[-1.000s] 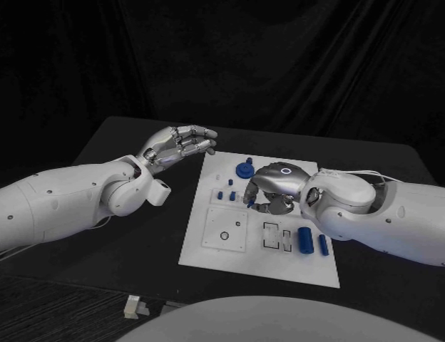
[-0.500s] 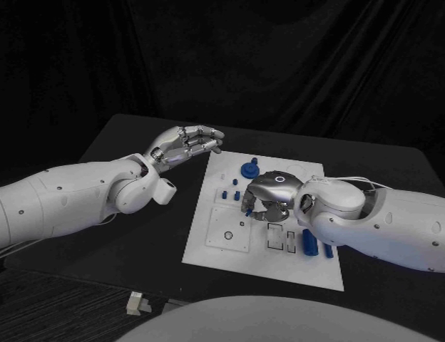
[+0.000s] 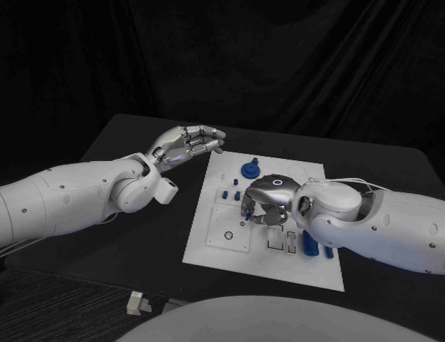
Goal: Assemble the parts on the task board
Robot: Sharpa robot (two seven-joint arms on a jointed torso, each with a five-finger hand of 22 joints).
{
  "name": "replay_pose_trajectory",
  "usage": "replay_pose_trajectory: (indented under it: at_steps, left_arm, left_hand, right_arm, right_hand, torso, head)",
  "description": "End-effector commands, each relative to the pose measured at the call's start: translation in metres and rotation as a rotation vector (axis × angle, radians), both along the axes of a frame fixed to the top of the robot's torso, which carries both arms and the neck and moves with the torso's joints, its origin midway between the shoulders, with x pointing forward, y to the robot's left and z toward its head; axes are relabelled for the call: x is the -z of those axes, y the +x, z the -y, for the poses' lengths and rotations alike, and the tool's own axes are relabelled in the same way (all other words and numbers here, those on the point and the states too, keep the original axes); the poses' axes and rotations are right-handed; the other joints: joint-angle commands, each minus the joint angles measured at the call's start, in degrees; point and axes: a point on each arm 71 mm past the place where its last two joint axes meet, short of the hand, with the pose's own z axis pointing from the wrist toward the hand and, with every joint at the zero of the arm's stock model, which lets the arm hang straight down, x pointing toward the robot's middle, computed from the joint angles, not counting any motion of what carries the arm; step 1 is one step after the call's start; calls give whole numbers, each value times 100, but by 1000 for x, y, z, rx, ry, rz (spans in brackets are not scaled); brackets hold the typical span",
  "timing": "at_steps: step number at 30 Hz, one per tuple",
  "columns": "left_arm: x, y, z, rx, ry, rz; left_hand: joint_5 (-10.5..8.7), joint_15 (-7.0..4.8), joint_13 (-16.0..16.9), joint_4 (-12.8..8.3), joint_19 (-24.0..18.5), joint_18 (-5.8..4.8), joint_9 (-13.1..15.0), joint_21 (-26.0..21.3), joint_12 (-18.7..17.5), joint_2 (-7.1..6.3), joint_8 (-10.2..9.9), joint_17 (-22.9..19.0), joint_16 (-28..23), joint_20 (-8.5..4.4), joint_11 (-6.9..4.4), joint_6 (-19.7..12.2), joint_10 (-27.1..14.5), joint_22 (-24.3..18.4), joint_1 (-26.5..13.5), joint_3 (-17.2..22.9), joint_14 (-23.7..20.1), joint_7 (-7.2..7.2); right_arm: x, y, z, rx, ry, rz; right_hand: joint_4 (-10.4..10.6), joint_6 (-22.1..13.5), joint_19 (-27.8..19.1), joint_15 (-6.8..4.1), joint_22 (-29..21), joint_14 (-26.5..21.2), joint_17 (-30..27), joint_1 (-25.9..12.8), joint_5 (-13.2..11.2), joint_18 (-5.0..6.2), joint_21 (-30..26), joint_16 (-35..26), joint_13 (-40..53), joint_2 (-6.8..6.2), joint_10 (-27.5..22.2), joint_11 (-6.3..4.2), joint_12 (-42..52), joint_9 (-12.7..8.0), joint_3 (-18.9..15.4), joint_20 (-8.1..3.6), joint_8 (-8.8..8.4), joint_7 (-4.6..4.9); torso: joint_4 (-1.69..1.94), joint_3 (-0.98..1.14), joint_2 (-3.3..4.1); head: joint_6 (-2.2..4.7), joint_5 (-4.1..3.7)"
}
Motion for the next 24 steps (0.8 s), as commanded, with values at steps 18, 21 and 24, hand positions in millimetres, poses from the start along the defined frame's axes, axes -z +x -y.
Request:
replay_pose_trajectory:
  at_steps: [18, 21, 24]
  left_arm:
    - [-4, -1, 3, 18, -47, 46]
    - [-4, -1, 3, 20, -47, 44]
    - [-4, -1, 4, 22, -48, 43]
  left_hand:
    - [-14, 44, -35, 21, 12, -46, -8, 0, -22, -8, 15, 21, -58, 85, 5, -44, -45, -52, 52, 16, 38, -6]
    - [-13, 48, -39, 19, 16, -44, -7, 1, -22, -6, 18, 23, -60, 91, 7, -41, -46, -57, 58, 18, 45, -7]
    - [-11, 52, -43, 16, 21, -41, -6, 2, -21, -5, 21, 25, -61, 97, 7, -39, -46, -63, 64, 21, 54, -6]
  right_arm:
    - [9, -4, -9, -1, -28, -23]
    - [10, -4, -10, -1, -29, -24]
    - [11, -3, -11, 2, -31, -25]
  right_hand:
    - [-23, -55, 38, -26, 143, 172, 10, 27, 35, 29, 27, 15, -2, -18, 2, 37, -33, -11, -6, -15, -37, 2]
    - [-23, -55, 38, -26, 143, 172, 10, 27, 35, 29, 27, 15, -2, -18, 2, 37, -33, -11, -6, -15, -37, 2]
    - [-24, -56, 38, -26, 143, 173, 14, 26, 34, 29, 28, 18, -1, -18, 4, 38, -33, -12, -6, -14, -38, 3]
  torso:
    - [-1, -6, 2]
    - [-1, -5, 3]
    - [3, -3, 1]
  head:
    - [0, 33]
    - [0, 9]
    - [0, 10]
